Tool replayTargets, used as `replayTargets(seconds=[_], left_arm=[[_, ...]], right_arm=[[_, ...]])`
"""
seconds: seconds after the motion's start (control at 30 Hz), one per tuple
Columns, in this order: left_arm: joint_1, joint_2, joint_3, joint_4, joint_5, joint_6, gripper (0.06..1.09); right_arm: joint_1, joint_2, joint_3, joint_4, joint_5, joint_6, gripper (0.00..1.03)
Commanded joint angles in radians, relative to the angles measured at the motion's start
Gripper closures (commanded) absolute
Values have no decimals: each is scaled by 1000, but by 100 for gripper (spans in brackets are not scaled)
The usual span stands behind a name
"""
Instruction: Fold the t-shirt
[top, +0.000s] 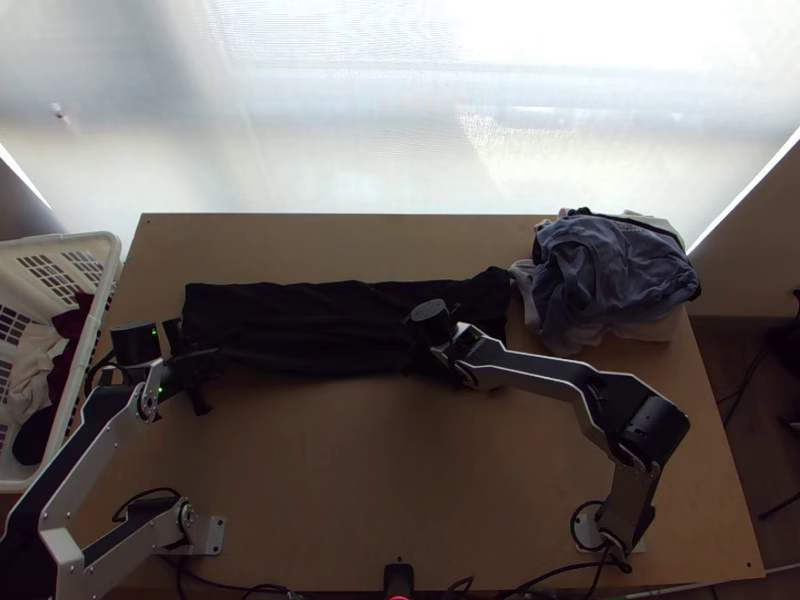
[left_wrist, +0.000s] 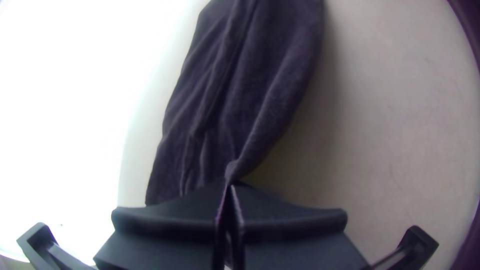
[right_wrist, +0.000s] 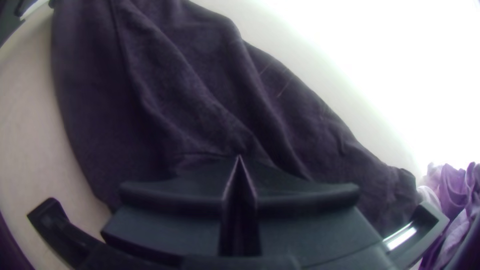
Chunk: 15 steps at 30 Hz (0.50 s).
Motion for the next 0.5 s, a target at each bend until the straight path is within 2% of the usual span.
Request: replayTargets(seconds=[0.0,0.3,0.47], left_arm=[[-94,-109,26,-36,-1,30,105],[-289,-129,24,0,-16,104,105],[-388,-54,81,43,-41,118,105]], right_arm=[[0,12,12,0,-2,2,100],[-8,5,10,0,-2,3,100],[-8,-71,10,-4,-4,2,100]])
